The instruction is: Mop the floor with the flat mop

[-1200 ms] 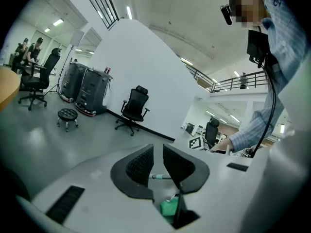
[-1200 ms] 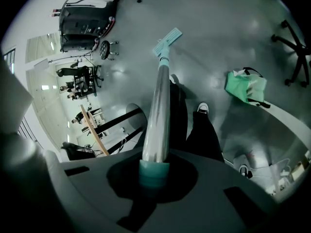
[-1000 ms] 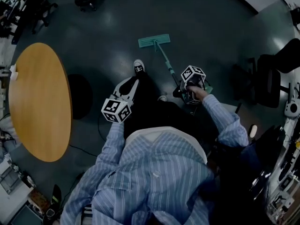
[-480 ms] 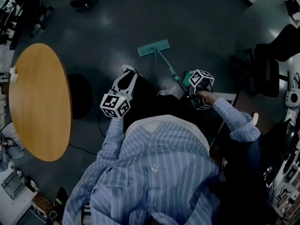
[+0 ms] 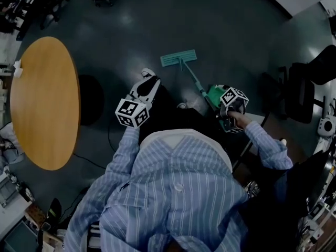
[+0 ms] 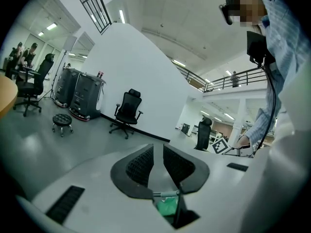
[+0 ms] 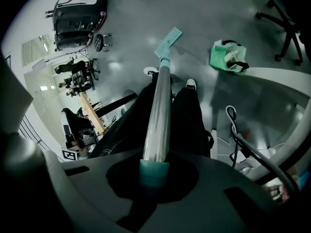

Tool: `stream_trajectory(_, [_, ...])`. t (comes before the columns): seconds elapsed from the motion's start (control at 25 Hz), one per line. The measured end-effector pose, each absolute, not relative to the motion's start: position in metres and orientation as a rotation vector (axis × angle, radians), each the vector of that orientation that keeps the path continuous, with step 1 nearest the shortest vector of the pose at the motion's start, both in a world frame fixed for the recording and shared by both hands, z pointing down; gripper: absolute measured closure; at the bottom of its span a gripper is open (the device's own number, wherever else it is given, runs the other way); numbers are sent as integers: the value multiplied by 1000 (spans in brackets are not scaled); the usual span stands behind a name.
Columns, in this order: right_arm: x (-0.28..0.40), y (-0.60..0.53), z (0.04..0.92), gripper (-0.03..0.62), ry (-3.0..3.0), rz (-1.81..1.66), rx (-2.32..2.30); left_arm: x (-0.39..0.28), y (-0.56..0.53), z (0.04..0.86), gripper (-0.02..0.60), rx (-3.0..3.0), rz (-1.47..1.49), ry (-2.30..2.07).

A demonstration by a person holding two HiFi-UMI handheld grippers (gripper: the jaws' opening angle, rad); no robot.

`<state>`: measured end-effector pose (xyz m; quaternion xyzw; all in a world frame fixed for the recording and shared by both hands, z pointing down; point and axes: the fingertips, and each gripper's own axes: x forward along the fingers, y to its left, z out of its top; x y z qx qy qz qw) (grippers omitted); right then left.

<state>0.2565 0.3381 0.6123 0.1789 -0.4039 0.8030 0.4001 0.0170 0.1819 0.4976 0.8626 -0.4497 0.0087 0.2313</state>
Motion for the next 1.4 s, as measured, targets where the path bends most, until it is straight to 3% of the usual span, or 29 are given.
stream_trajectory(1.4, [253,345,620,583,-1072,2120,415,18,187,501,517,2369,56,-1236])
